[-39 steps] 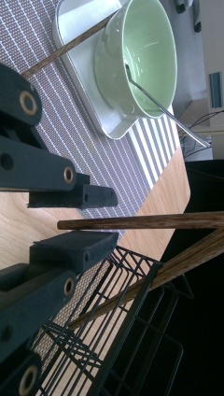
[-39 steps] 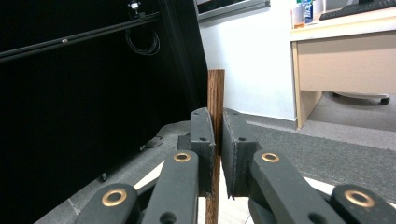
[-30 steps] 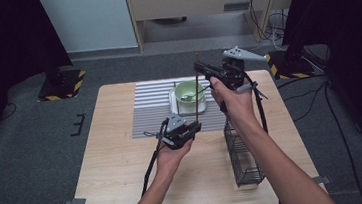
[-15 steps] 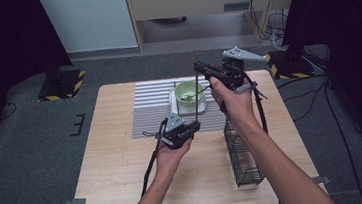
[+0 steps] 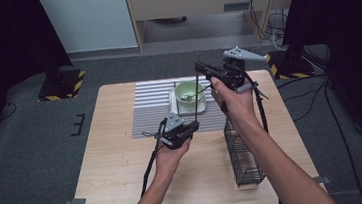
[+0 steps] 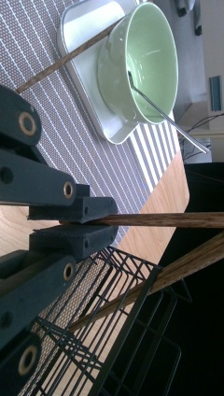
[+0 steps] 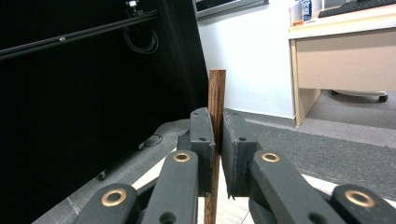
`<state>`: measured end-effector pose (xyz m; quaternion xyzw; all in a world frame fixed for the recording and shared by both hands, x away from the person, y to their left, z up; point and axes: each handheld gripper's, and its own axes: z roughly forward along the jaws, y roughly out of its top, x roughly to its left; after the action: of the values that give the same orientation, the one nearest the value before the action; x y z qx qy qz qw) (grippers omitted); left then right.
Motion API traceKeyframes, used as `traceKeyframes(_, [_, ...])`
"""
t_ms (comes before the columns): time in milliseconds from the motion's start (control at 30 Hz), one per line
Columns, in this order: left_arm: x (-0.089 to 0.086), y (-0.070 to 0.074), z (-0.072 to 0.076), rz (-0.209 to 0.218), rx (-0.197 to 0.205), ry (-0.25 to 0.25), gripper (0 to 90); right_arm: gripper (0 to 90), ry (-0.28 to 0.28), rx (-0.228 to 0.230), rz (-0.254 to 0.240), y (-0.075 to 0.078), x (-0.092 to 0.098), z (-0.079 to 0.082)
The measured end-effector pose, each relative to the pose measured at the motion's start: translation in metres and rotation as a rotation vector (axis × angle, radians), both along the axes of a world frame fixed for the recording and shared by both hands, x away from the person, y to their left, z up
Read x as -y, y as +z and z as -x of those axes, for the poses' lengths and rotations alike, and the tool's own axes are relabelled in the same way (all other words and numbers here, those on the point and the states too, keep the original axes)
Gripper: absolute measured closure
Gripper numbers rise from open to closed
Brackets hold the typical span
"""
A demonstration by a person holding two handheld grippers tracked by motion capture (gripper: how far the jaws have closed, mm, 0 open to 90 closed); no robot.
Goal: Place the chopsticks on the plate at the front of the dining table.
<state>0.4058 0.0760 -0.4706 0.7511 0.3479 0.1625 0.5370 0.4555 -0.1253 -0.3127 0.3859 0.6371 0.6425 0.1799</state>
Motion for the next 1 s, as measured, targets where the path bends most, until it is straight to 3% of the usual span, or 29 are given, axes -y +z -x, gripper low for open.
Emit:
traceKeyframes(333, [-0.002, -0.001, 0.0, -0.026, -0.008, 0.019, 86.1, 82.8, 0.003, -0.006, 0.01, -0.003, 0.002, 0.0])
traceKeyframes(533, [-0.004, -0.001, -0.001, -0.025, -0.009, 0.029, 86.1, 72.2, 0.007, -0.001, 0.028, -0.005, 0.004, 0.001])
traceKeyframes(800, [-0.011, -0.002, -0.004, -0.028, -0.011, 0.061, 86.1, 60.3, -0.012, 0.015, 0.099, -0.007, 0.014, 0.006])
traceKeyframes(1000, [-0.019, -0.002, -0.004, -0.035, -0.013, 0.087, 86.1, 51.4, -0.046, 0.022, 0.168, -0.013, 0.036, 0.009])
